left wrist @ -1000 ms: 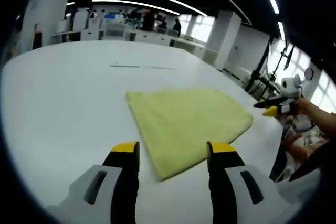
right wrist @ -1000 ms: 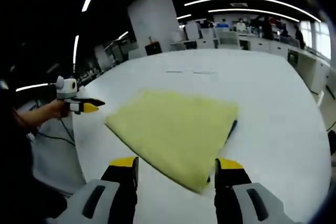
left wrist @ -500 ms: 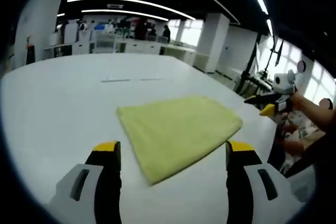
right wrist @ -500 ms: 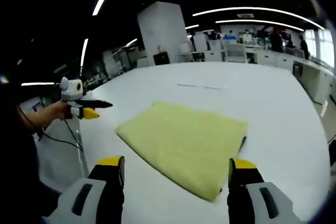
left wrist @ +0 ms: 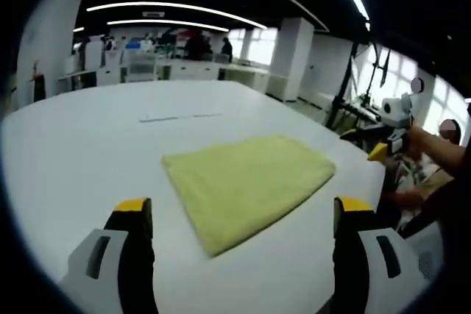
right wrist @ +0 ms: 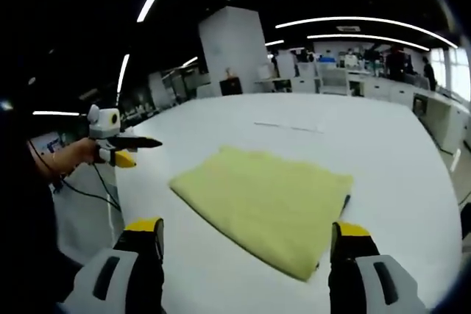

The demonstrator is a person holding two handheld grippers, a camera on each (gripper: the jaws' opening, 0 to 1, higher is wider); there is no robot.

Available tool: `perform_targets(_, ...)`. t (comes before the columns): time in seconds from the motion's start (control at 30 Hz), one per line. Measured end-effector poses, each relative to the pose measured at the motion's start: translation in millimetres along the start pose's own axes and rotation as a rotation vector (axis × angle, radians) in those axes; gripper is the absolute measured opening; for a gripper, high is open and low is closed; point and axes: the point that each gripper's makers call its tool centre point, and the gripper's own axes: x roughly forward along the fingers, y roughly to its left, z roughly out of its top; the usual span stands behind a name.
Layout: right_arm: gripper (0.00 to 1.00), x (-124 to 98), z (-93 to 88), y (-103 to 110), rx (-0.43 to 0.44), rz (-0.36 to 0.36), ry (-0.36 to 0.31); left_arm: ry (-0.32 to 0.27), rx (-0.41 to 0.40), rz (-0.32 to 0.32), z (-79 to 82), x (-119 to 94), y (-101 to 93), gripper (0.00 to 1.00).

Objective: Fold the garment on the visible template until the final outline fits inside the template.

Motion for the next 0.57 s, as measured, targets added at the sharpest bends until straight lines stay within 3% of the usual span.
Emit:
perform_targets(0.27,0.96,0.6,-3.6,3.6,-0.019,-0.008,0.005,-0.033,-0.006,0.002,4.8,-3.9,0.5,0.99)
perform_targets(0.57,0.99,-2.1,-3.8,6.7,-0.024,-0.011,-0.005,-0.006,0.027,0.011,-0.6,-2.5,-1.3,0.99)
